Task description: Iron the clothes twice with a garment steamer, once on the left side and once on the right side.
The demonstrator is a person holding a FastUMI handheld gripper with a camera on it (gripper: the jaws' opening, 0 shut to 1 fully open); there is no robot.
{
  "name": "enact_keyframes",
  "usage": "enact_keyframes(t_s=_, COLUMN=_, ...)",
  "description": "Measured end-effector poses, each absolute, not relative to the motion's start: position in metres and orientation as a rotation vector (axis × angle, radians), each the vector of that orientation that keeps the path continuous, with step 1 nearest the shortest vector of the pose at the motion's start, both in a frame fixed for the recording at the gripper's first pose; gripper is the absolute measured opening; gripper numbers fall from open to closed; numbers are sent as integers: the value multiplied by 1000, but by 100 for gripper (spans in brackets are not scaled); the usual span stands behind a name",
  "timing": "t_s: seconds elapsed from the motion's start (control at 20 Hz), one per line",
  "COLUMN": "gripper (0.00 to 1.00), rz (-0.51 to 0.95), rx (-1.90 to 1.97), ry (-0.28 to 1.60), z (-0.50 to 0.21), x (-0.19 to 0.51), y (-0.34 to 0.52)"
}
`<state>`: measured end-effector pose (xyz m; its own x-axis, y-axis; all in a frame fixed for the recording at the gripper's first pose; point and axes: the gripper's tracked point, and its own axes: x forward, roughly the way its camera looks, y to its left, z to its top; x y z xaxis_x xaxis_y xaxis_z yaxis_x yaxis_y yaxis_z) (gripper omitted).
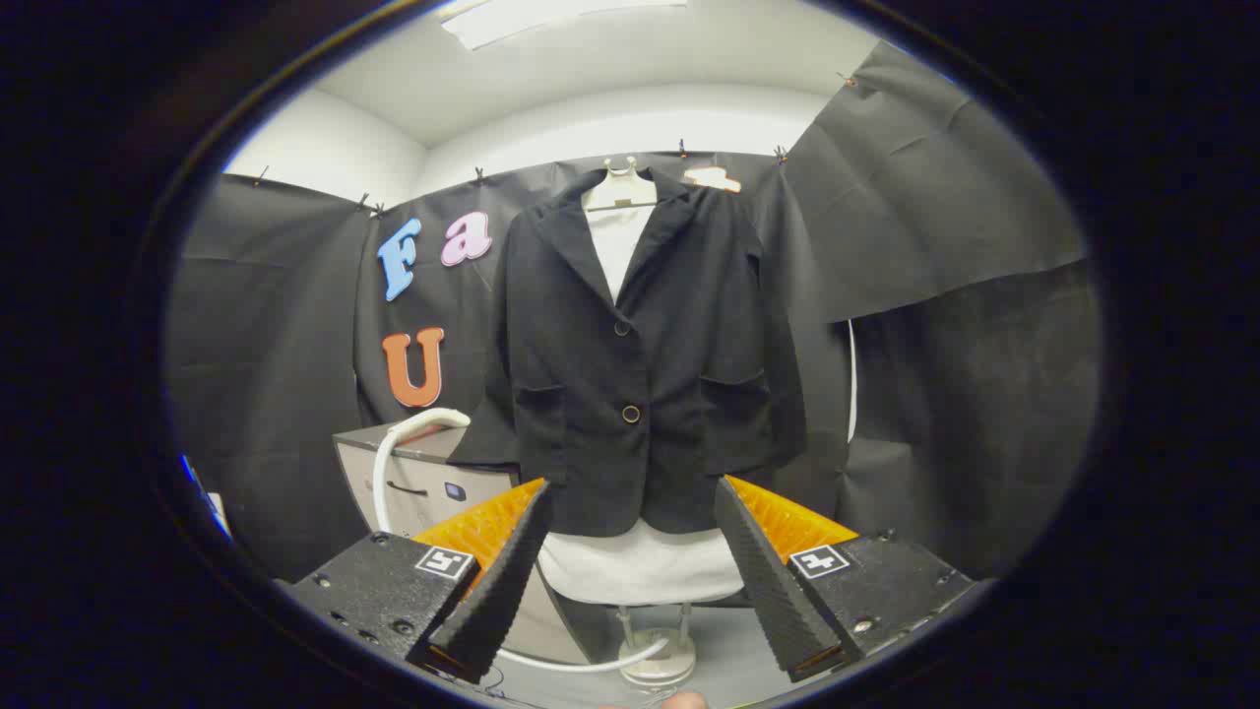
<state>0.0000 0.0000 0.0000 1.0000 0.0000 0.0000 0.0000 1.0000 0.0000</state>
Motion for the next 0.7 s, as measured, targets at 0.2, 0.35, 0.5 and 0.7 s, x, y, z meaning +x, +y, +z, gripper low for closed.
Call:
enact_keyframes(t_s=0.2, gripper=100, rz=11, rx=6, ry=8, z=-1, x=3, y=4)
enact_keyframes(t_s=0.35, gripper=100, rz=17, rx=1, ry=8, z=-1, x=3, y=10)
enact_keyframes(t_s=0.5, gripper=100, rz=14, rx=-2, ry=34, z=-5, x=4, y=14)
enact_keyframes(t_s=0.7, gripper=100, rz=9, rx=7, ry=41, z=2, x=3, y=23)
